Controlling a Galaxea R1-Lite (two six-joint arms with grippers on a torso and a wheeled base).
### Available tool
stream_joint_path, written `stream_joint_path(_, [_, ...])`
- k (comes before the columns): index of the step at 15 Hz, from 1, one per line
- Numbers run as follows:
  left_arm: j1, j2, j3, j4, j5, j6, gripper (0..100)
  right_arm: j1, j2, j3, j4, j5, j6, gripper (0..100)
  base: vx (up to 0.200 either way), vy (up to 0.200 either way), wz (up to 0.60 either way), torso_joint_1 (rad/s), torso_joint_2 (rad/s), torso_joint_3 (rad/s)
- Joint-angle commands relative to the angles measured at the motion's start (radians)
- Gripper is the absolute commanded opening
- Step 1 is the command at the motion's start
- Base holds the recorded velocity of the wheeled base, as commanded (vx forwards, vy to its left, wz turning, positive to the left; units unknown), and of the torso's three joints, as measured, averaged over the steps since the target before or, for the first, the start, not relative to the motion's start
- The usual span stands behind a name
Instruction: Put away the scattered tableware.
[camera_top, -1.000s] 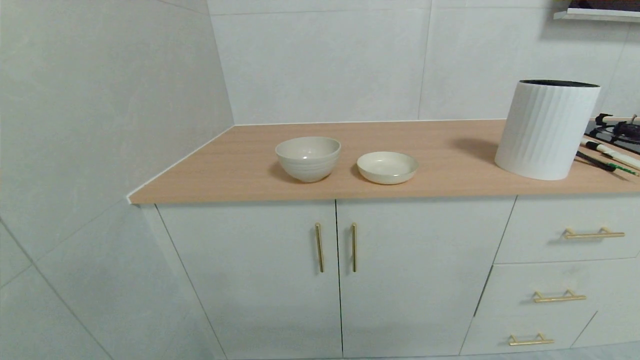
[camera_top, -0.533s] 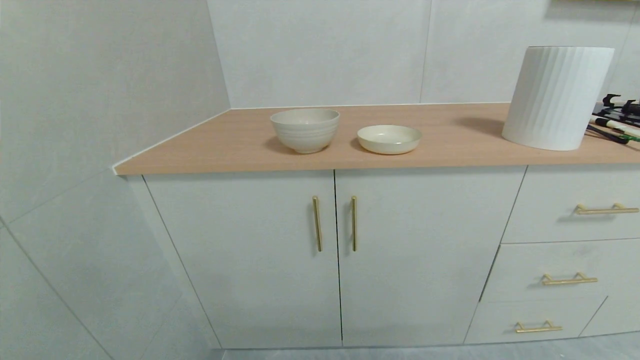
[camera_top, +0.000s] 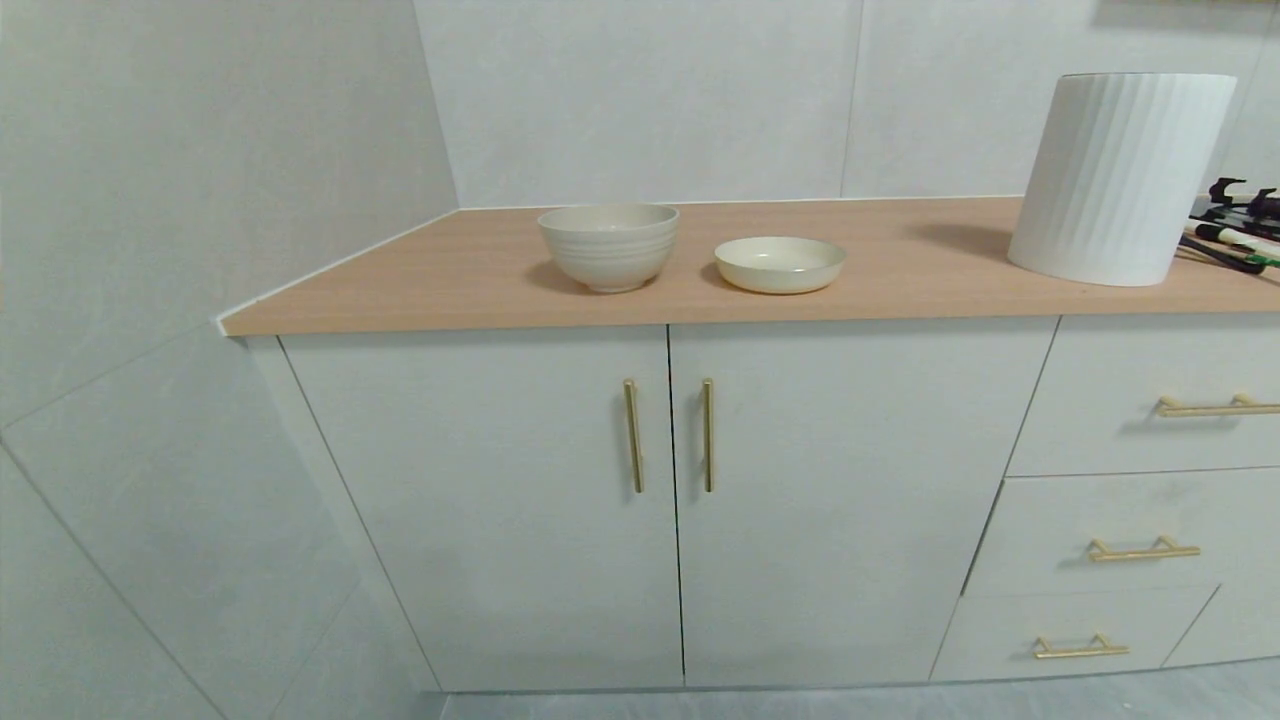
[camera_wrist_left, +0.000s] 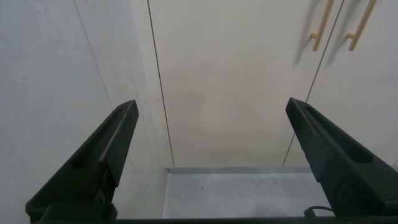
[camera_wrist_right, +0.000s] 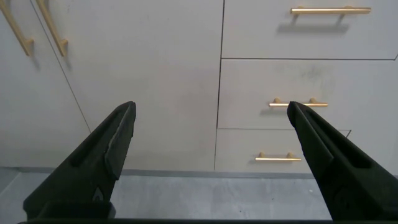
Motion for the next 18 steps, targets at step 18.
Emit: stream_joint_path(18, [0.0,0.0,0.0,0.0,-0.001,-0.003,100,0.0,0.0,0.0,0.0,0.001,-0.002,100,0.0,0.033,0.0,0.0,0.0,0.001])
